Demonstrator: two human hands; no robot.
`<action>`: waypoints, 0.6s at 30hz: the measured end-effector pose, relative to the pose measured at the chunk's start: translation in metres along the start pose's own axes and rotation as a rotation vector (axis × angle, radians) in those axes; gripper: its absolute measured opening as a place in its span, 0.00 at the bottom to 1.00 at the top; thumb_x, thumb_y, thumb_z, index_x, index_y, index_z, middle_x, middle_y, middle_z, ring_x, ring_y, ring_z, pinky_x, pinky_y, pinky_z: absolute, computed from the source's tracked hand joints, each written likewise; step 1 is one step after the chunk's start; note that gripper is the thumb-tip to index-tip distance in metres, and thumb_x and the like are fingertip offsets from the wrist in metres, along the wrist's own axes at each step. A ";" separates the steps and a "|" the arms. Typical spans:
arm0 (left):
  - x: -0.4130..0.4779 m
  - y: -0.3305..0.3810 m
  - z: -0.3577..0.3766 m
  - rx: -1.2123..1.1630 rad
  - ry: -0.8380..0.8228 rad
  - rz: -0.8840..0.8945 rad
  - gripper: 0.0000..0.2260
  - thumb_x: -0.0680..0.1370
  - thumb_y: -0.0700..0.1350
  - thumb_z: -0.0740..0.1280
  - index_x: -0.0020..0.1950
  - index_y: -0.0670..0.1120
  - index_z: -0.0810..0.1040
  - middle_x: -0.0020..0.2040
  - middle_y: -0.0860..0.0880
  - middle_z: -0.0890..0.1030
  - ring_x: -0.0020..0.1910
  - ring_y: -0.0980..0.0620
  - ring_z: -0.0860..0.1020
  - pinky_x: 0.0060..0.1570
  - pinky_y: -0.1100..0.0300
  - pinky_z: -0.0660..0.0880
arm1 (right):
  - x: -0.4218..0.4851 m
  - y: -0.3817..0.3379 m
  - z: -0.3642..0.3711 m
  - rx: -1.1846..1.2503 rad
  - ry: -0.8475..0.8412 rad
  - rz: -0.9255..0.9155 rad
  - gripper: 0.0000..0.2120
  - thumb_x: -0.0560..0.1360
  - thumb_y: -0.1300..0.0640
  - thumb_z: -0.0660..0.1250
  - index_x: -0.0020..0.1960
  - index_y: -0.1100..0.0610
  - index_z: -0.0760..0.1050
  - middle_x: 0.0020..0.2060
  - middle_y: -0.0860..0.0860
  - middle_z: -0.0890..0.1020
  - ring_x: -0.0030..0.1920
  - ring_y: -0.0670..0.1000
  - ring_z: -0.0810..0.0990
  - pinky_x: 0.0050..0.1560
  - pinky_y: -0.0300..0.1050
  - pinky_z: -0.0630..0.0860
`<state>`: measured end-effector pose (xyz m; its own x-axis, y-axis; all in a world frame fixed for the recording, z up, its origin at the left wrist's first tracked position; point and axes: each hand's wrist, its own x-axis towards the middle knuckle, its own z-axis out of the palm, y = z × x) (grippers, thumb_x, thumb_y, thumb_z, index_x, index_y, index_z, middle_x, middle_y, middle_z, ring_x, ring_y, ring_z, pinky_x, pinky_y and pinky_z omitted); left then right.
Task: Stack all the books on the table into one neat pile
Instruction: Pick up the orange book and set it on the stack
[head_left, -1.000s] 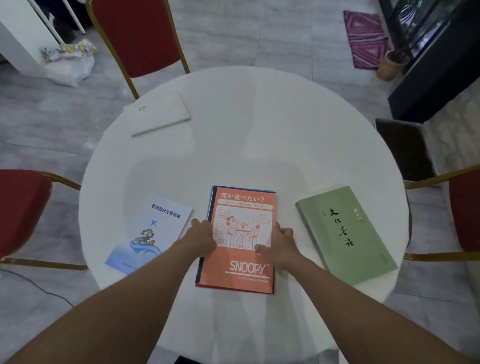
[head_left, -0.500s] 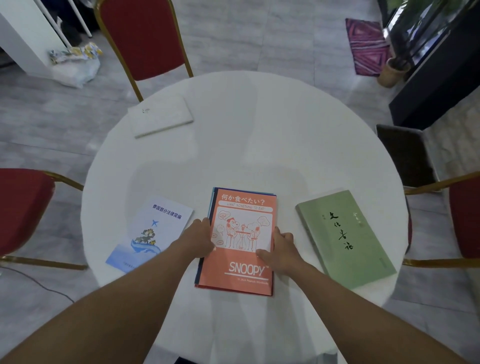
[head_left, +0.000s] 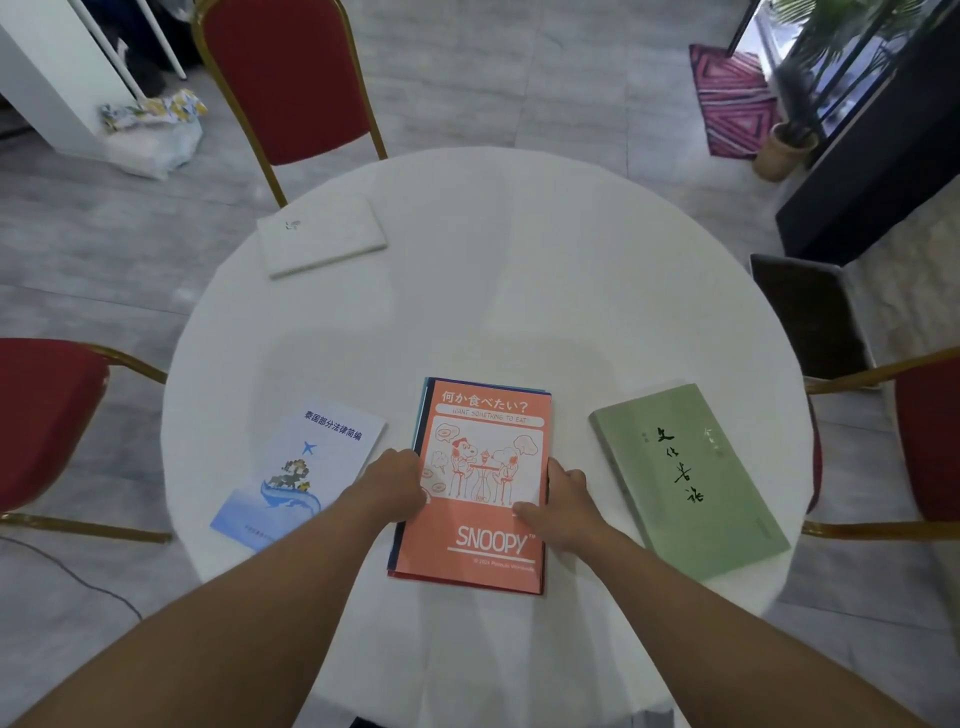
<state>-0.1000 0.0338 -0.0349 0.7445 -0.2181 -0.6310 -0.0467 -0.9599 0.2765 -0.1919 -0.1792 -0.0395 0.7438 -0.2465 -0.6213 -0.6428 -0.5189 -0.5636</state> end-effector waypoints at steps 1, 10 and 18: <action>0.000 0.000 0.000 0.002 -0.001 0.003 0.13 0.77 0.45 0.67 0.59 0.43 0.74 0.58 0.44 0.78 0.54 0.46 0.78 0.53 0.55 0.79 | 0.000 0.000 0.000 0.008 0.000 0.005 0.26 0.77 0.55 0.70 0.70 0.51 0.62 0.64 0.53 0.66 0.54 0.50 0.73 0.47 0.41 0.75; 0.001 0.004 0.003 -0.021 -0.005 -0.003 0.15 0.78 0.45 0.67 0.64 0.43 0.72 0.63 0.44 0.75 0.59 0.45 0.78 0.55 0.55 0.79 | -0.003 -0.002 0.000 0.007 0.007 0.013 0.26 0.77 0.54 0.69 0.71 0.50 0.62 0.64 0.54 0.66 0.60 0.55 0.77 0.47 0.42 0.77; 0.000 -0.014 0.001 -0.098 0.039 0.082 0.15 0.78 0.47 0.66 0.62 0.47 0.69 0.64 0.45 0.73 0.57 0.48 0.76 0.53 0.56 0.78 | 0.004 -0.009 0.007 -0.034 0.156 -0.011 0.30 0.74 0.50 0.72 0.69 0.52 0.61 0.64 0.53 0.65 0.60 0.52 0.73 0.50 0.44 0.80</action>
<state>-0.0997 0.0465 -0.0398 0.7661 -0.2864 -0.5754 -0.0447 -0.9168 0.3969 -0.1842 -0.1695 -0.0410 0.7720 -0.3631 -0.5218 -0.6297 -0.5493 -0.5494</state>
